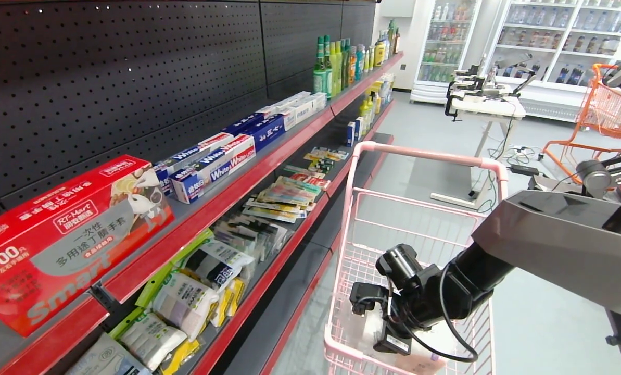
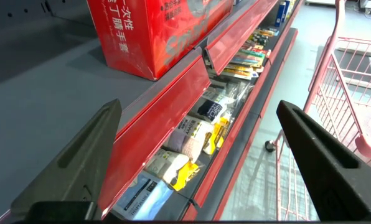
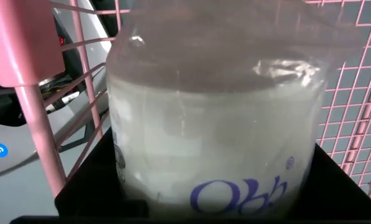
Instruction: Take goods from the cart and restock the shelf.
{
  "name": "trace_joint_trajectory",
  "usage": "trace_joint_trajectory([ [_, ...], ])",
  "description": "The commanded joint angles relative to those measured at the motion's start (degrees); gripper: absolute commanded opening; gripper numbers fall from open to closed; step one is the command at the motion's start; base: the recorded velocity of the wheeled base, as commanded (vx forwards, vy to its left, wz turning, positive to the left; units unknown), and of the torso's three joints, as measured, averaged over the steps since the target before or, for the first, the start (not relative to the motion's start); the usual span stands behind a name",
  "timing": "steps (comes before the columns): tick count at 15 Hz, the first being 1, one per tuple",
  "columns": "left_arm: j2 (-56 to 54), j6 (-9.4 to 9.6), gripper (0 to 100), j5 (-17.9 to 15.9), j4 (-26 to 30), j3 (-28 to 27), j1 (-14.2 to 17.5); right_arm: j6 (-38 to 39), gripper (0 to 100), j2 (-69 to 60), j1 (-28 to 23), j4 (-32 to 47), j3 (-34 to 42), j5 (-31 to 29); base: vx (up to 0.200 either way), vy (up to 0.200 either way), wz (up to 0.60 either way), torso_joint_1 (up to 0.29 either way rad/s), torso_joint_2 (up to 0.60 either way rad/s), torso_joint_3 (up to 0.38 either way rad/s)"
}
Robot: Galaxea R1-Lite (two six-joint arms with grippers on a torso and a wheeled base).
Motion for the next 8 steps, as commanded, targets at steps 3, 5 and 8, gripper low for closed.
trace_joint_trajectory([
  [3,0.0,-0.03,100,0.0,0.0,0.0,0.0,1.8,0,-0.6,0.3,5.2,-1.0,-1.4,0.000,0.000,0.00,0.000,0.00,0.000],
  [5,0.0,0.06,100,0.0,0.0,0.0,0.0,1.8,0,-1.1,0.7,5.8,-0.9,-3.0,0.000,0.000,0.00,0.000,0.00,0.000],
  [8,0.0,0.06,100,0.0,0.0,0.0,0.0,1.8,0,-1.4,0.8,6.6,-1.4,-3.3,0.000,0.000,0.00,0.000,0.00,0.000],
])
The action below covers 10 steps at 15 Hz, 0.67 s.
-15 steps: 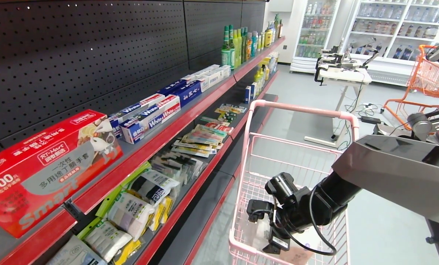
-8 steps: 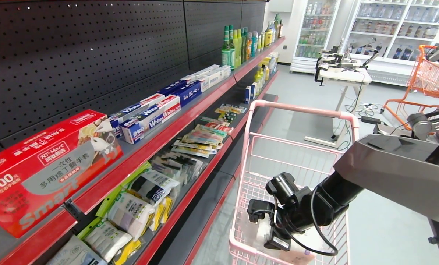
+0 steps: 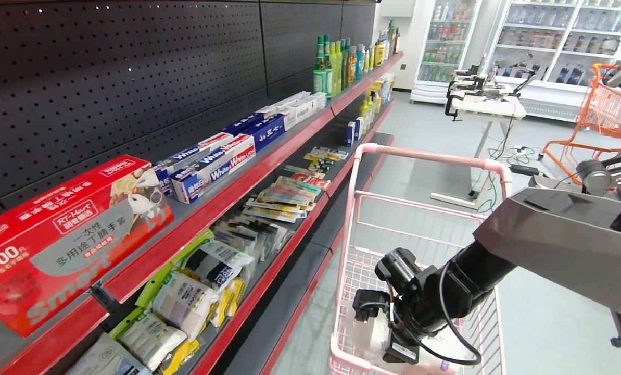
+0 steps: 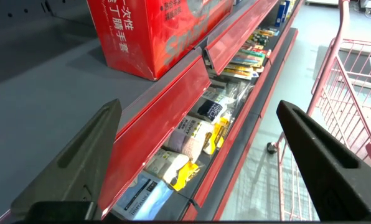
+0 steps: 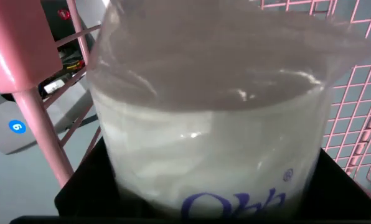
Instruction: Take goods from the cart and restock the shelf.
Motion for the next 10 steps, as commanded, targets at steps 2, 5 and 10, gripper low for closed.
trace_joint_trajectory([
  [2,0.0,-0.05,100,0.0,0.0,0.0,0.0,-0.2,0,-0.3,0.0,-0.3,-0.2,-0.1,0.000,0.000,0.00,0.000,0.00,0.000],
  [5,0.0,-0.05,100,0.0,0.0,0.0,0.0,-0.5,0,-0.3,0.0,-0.3,-0.2,-2.4,0.000,0.000,0.00,0.000,0.00,0.000],
  [10,0.0,-0.05,100,0.0,0.0,0.0,0.0,-1.4,0,-0.1,0.3,-0.2,-0.2,-3.2,0.000,0.000,0.00,0.000,0.00,0.000],
])
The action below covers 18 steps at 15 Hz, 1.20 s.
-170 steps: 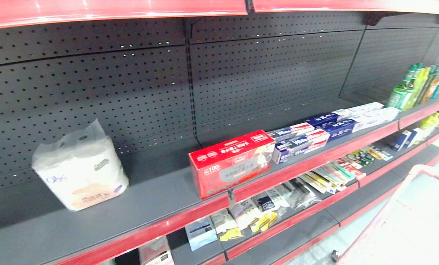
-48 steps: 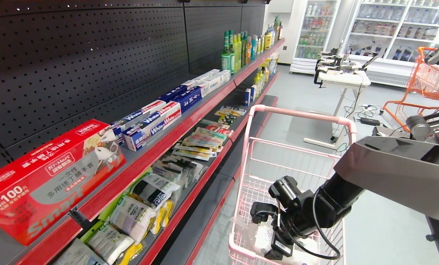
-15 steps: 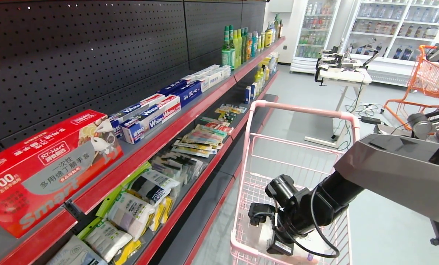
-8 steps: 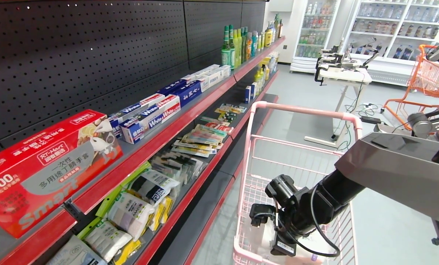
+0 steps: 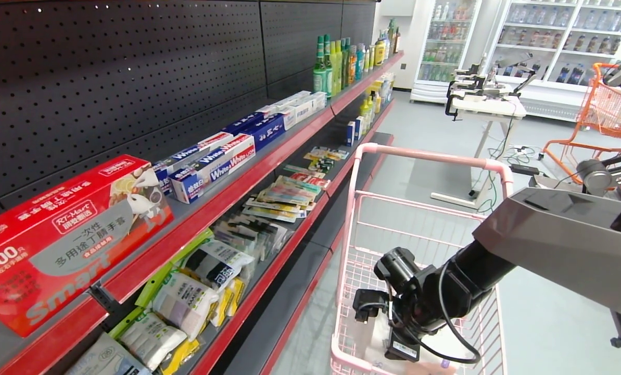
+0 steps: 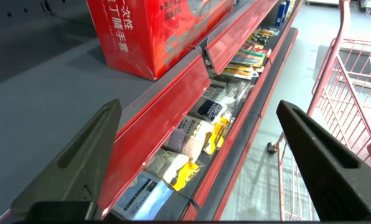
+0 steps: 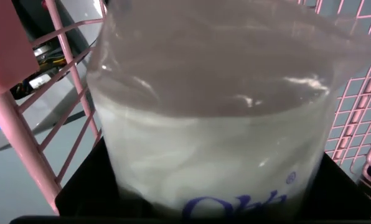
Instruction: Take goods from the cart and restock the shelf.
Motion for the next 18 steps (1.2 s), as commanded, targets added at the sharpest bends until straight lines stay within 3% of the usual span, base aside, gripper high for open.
trace_joint_trajectory([
  [1,0.0,0.06,100,0.0,0.0,0.0,0.0,-0.2,0,0.0,0.1,-0.1,0.0,-0.2,0.000,0.000,0.00,0.000,0.00,0.000],
  [4,0.0,-0.03,100,0.0,0.0,0.0,0.0,-1.9,0,0.3,0.1,-0.2,0.0,-1.2,0.000,0.000,0.00,0.000,0.00,0.000],
  [5,0.0,-0.03,100,0.0,0.0,0.0,0.0,-1.9,100,0.4,0.2,-0.3,0.0,-1.6,0.000,0.000,0.00,0.000,0.00,0.000],
  [18,0.0,0.06,100,0.0,0.0,0.0,0.0,-1.4,100,-0.9,0.0,0.6,-0.2,-2.7,0.000,0.000,0.00,0.000,0.00,0.000],
])
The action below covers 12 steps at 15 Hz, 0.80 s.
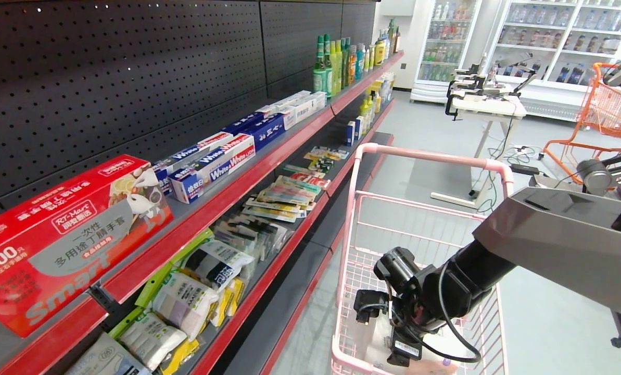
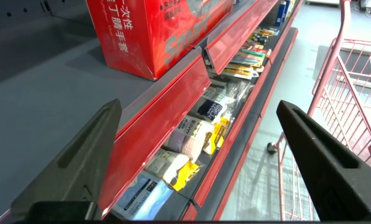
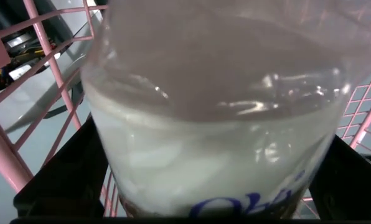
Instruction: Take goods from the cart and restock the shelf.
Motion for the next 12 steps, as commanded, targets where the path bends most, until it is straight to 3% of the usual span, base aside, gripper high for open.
trace_joint_trajectory([
  [1,0.0,-0.05,100,0.0,0.0,0.0,0.0,-0.2,100,-1.0,-0.3,2.3,-1.0,0.0,0.000,0.000,0.00,0.000,0.00,0.000],
  [3,0.0,0.03,100,0.0,0.0,0.0,0.0,-0.1,100,-1.4,-0.5,5.6,-2.9,0.0,0.000,0.000,0.00,0.000,0.00,0.000],
  [12,0.0,-0.05,100,0.0,0.0,0.0,0.1,0.9,100,-0.6,-0.2,5.9,-3.5,0.2,0.000,0.000,0.00,0.000,0.00,0.000],
])
